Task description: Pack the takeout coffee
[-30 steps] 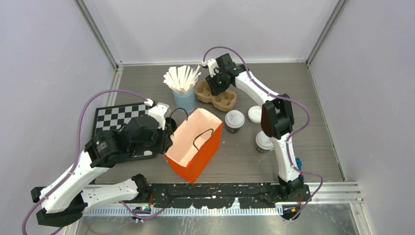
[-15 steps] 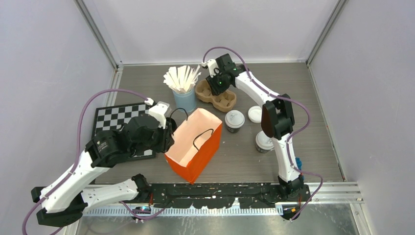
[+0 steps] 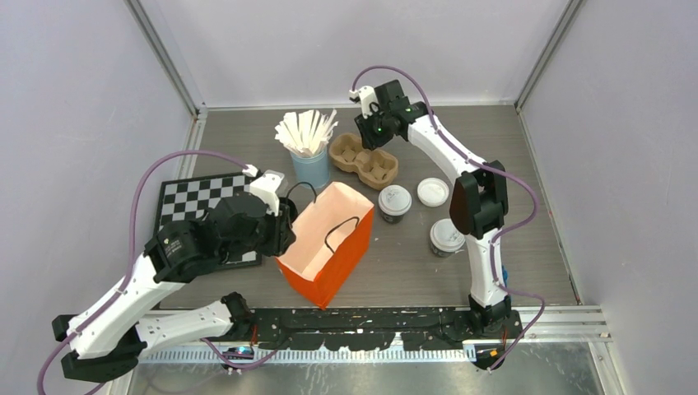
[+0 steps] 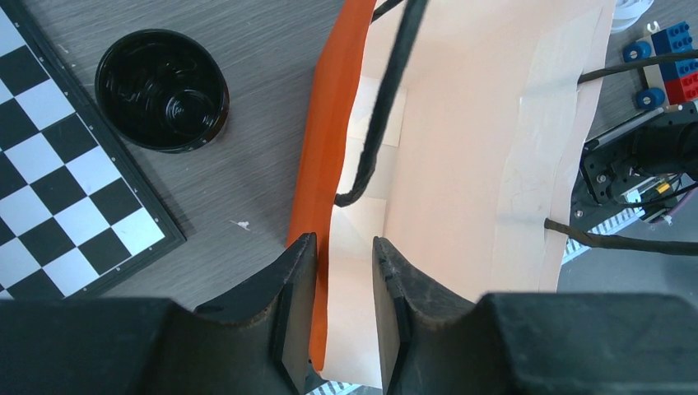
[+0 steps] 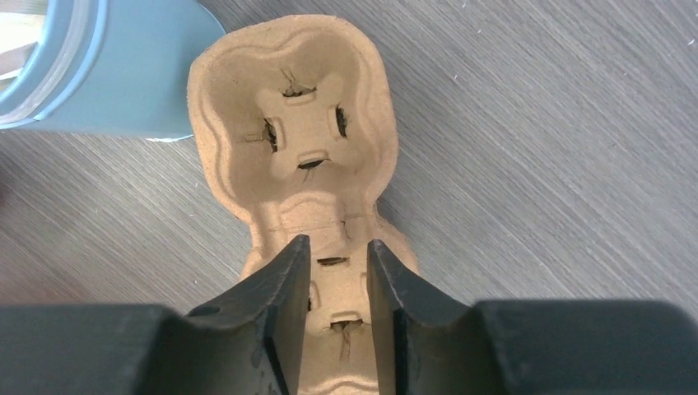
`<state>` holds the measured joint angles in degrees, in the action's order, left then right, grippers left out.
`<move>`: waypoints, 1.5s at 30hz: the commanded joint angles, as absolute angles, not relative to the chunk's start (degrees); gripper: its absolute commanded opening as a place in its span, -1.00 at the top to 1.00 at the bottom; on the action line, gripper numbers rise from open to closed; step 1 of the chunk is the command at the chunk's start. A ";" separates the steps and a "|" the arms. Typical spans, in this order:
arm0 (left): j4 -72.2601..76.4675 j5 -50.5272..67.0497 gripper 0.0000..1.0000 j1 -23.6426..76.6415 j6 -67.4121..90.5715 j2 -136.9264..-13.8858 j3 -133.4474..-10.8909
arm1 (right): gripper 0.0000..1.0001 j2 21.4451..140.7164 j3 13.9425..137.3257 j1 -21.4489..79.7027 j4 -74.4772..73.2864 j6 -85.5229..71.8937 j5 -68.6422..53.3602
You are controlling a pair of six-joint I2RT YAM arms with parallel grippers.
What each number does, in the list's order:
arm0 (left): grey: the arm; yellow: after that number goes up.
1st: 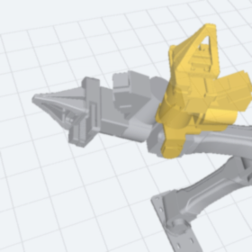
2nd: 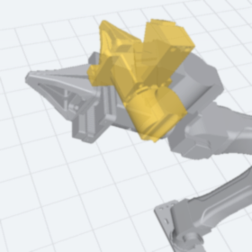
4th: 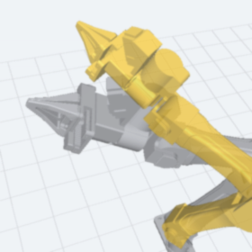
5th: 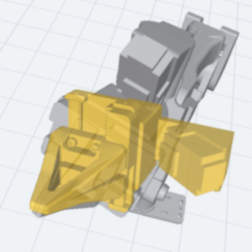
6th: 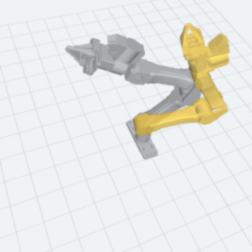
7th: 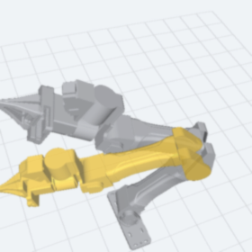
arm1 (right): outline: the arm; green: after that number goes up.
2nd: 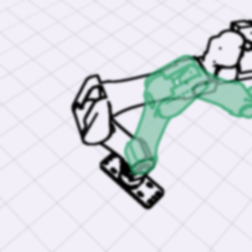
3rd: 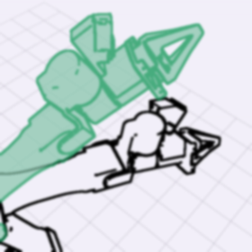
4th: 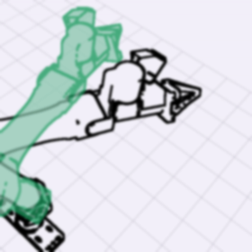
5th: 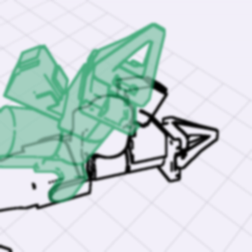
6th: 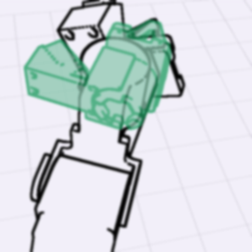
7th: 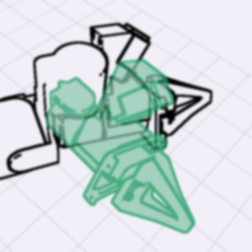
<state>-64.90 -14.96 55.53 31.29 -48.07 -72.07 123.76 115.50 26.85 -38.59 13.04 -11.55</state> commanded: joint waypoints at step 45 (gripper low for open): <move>-64.76 -15.82 0.31 55.46 31.94 -47.84 -73.13 | 0.11 129.59 119.20 30.67 -39.19 17.14 -5.61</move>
